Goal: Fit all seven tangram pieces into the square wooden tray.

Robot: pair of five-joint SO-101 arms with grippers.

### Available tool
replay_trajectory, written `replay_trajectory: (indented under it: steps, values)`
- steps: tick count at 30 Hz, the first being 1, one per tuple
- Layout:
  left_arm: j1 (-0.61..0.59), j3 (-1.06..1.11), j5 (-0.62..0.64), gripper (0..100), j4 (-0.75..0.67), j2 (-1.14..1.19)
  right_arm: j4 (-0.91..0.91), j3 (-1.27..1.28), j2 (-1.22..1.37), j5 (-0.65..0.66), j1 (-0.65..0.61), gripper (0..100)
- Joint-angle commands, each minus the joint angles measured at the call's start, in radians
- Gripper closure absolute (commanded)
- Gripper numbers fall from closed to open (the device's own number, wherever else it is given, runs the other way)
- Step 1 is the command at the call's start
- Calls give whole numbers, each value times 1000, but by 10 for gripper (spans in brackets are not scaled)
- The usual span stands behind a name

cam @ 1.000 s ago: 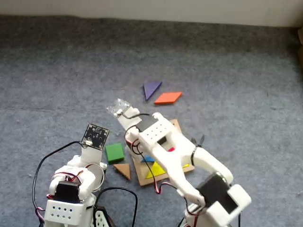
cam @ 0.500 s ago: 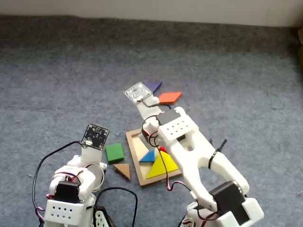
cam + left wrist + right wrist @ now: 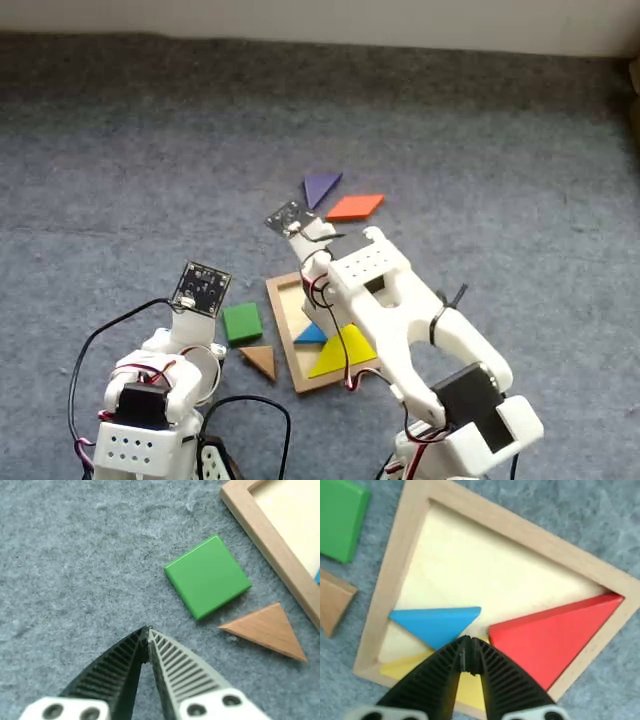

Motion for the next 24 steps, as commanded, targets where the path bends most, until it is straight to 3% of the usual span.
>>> replay_trajectory:
  steps: [1,9,24]
  values:
    - [-13,21,-8,993,6,-30,12,-18,-10,17,7,992]
    - [-13,21,-8,993,6,-30,-111,-10,-8,14,7,992]
    - [-13,21,-8,993,6,-30,-97,-12,-18,14,28,992]
